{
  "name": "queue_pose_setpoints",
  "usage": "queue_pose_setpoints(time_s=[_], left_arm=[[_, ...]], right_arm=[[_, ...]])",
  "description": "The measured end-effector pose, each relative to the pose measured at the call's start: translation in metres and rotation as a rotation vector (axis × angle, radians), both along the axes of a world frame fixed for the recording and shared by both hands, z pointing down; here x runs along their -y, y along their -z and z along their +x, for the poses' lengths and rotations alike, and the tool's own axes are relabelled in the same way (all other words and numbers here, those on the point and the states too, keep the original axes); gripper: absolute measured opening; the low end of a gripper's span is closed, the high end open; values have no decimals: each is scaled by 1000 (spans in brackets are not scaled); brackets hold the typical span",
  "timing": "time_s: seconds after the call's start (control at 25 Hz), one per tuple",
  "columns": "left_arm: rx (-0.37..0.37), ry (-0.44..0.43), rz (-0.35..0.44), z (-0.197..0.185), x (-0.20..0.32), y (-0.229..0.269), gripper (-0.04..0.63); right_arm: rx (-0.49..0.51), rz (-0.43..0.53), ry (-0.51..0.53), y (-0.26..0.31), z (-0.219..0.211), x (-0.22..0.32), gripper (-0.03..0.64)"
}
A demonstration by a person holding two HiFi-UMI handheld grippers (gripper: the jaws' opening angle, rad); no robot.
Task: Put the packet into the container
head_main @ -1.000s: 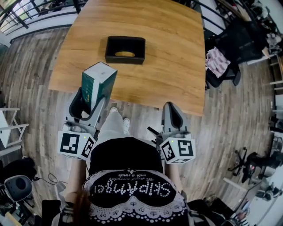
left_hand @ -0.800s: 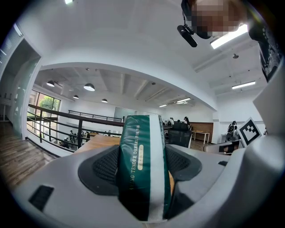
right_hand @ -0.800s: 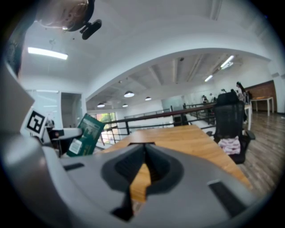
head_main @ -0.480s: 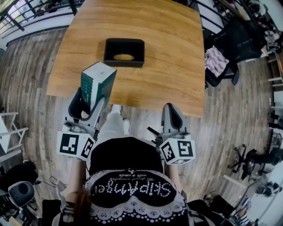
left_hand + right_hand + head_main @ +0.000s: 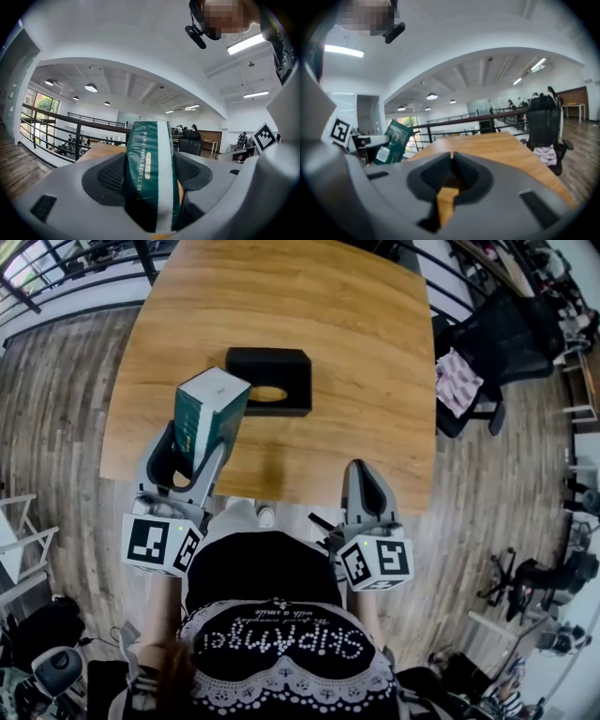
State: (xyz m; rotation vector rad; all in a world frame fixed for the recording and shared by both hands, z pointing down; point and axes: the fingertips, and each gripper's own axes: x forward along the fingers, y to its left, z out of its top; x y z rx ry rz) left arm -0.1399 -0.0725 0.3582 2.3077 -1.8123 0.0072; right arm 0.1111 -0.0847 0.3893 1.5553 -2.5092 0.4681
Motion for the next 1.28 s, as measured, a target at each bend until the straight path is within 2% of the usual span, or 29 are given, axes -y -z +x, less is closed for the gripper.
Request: queue_pose_setpoints(time_s=[0.2, 0.64, 1.0, 1.28], left_arm=[[7, -41, 4, -12, 38, 0, 345], [7, -122, -20, -18, 87, -12, 345], [8, -94, -31, -17, 95, -21, 345], [13, -26, -15, -14, 80, -3, 345]], right_arm=[[1, -5, -34, -1, -14, 27, 38], [7, -44, -88, -16, -28, 61, 38], [5, -64, -53, -27, -29, 73, 38], [17, -37, 10, -10, -27, 76, 38]])
